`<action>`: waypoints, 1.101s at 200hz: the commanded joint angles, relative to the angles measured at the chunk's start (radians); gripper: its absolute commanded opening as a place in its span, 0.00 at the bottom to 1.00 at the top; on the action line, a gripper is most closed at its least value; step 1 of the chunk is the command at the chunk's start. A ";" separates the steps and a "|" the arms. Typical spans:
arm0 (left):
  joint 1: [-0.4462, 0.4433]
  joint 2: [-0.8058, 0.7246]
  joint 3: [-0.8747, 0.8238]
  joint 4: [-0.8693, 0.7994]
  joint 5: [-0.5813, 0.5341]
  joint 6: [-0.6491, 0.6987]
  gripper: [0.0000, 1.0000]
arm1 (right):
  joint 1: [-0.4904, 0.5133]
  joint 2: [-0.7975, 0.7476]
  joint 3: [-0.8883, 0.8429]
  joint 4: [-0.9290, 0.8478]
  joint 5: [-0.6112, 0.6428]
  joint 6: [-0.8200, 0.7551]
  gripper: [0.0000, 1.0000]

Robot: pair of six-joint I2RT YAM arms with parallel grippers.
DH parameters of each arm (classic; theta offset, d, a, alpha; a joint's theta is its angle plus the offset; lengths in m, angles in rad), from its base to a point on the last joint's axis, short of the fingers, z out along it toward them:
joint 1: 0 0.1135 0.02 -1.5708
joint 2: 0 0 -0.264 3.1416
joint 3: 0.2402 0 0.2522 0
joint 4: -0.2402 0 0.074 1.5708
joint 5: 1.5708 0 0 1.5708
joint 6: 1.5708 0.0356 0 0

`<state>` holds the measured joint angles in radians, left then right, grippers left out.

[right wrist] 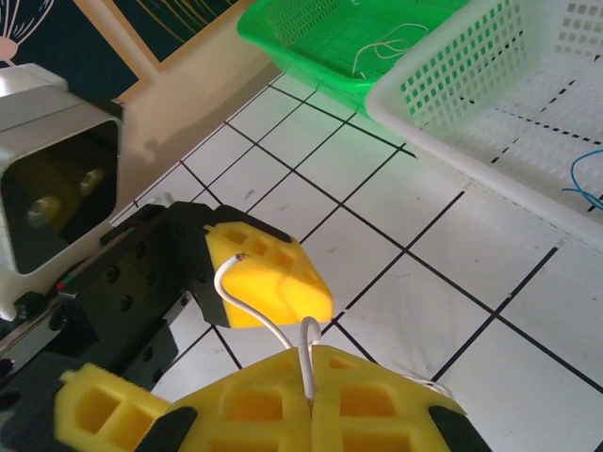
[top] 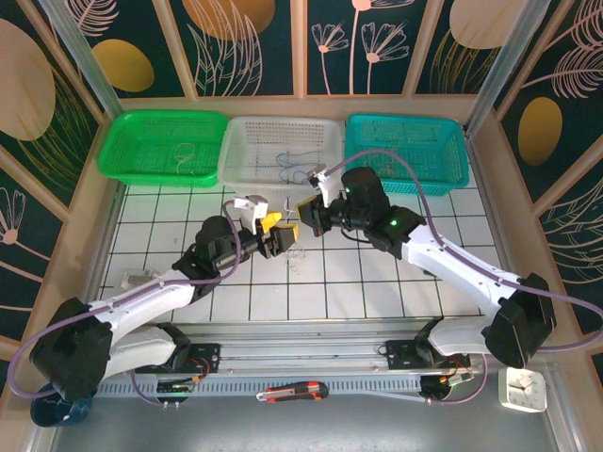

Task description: Untangle the cables

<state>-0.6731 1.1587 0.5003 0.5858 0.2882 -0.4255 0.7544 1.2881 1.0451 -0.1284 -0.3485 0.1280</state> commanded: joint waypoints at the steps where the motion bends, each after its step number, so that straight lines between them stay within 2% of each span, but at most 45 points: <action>1: 0.004 0.027 0.038 0.052 0.034 0.007 0.62 | 0.010 -0.001 0.046 0.009 -0.023 -0.012 0.00; 25: 0.004 0.055 0.046 0.067 0.035 0.006 0.50 | 0.017 -0.012 0.046 0.018 -0.032 -0.004 0.00; 54: 0.003 0.073 0.054 0.090 0.028 -0.002 0.30 | 0.025 -0.020 0.038 0.028 -0.039 0.004 0.00; 66: 0.004 0.077 0.060 0.095 0.026 -0.005 0.19 | 0.025 -0.025 0.031 0.033 -0.042 0.008 0.00; 82: 0.003 0.081 0.070 0.094 0.024 -0.012 0.00 | 0.025 -0.033 0.021 0.038 -0.038 0.009 0.00; 86: 0.004 0.081 0.071 0.094 0.022 -0.014 0.00 | 0.024 -0.035 0.018 0.038 -0.035 0.007 0.00; 90: 0.003 0.080 0.072 0.093 0.018 -0.018 0.00 | 0.022 -0.041 0.013 0.040 -0.029 0.008 0.05; 110: 0.003 0.066 0.077 0.090 -0.007 -0.043 0.00 | -0.002 -0.085 -0.044 0.074 0.001 0.023 0.39; 124: 0.003 0.051 0.081 0.083 -0.028 -0.063 0.00 | -0.032 -0.126 -0.104 0.120 0.009 0.050 0.49; 157: 0.004 0.021 0.107 0.058 -0.039 -0.106 0.00 | -0.050 -0.208 -0.298 0.291 0.070 0.071 0.58; 181: 0.003 0.017 0.139 0.029 -0.034 -0.135 0.00 | -0.047 -0.211 -0.409 0.430 0.079 0.074 0.59; 220: 0.003 0.027 0.173 0.028 -0.012 -0.193 0.00 | 0.003 -0.159 -0.451 0.590 0.094 0.056 0.61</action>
<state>-0.6731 1.1973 0.6350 0.6163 0.2554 -0.5613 0.7238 1.1049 0.5983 0.2588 -0.2821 0.1925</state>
